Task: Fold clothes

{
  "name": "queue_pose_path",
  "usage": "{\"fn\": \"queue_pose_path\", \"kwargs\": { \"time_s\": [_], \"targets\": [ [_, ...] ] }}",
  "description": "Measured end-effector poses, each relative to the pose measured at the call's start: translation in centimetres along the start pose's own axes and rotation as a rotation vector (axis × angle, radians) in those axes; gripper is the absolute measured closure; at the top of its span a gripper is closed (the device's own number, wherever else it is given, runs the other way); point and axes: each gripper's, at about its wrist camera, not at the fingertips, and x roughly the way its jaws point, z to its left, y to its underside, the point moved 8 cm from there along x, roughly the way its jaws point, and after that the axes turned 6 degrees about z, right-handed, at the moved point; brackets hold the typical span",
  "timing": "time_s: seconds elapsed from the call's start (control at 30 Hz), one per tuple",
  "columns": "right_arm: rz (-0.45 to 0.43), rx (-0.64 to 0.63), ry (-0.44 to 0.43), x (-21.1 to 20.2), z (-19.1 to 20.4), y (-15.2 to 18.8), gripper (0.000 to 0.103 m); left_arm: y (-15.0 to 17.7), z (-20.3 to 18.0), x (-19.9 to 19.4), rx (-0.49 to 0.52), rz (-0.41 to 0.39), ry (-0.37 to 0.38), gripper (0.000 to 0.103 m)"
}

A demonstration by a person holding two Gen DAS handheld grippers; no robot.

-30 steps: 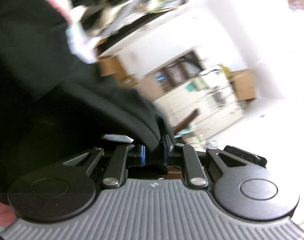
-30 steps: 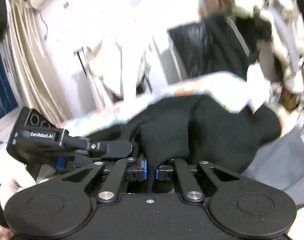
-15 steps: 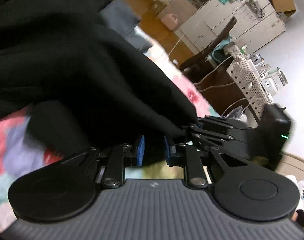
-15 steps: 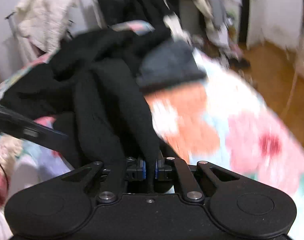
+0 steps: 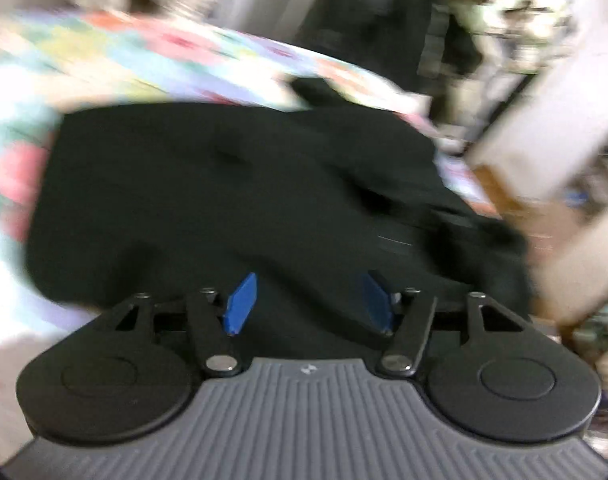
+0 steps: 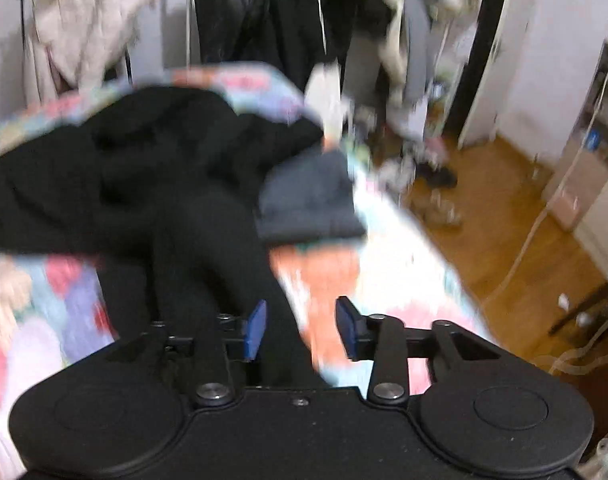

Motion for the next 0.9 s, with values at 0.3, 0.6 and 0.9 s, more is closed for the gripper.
{"fn": "queue_pose_path", "kwargs": {
  "time_s": [0.3, 0.6, 0.9],
  "targets": [
    [-0.133, -0.217, -0.396, 1.1, 15.2, -9.3, 0.045, 0.0, 9.4, 4.3, -0.195, 0.064, 0.068, 0.036],
    [-0.104, -0.559, -0.692, 7.2, 30.6, -11.6, 0.045, 9.7, 0.6, 4.4, -0.126, 0.212, 0.396, 0.096],
    [-0.150, -0.791, -0.618, 11.2, 33.1, -9.8, 0.041, 11.0, -4.0, -0.5, 0.083, 0.089, 0.514, 0.096]
  ]
}}
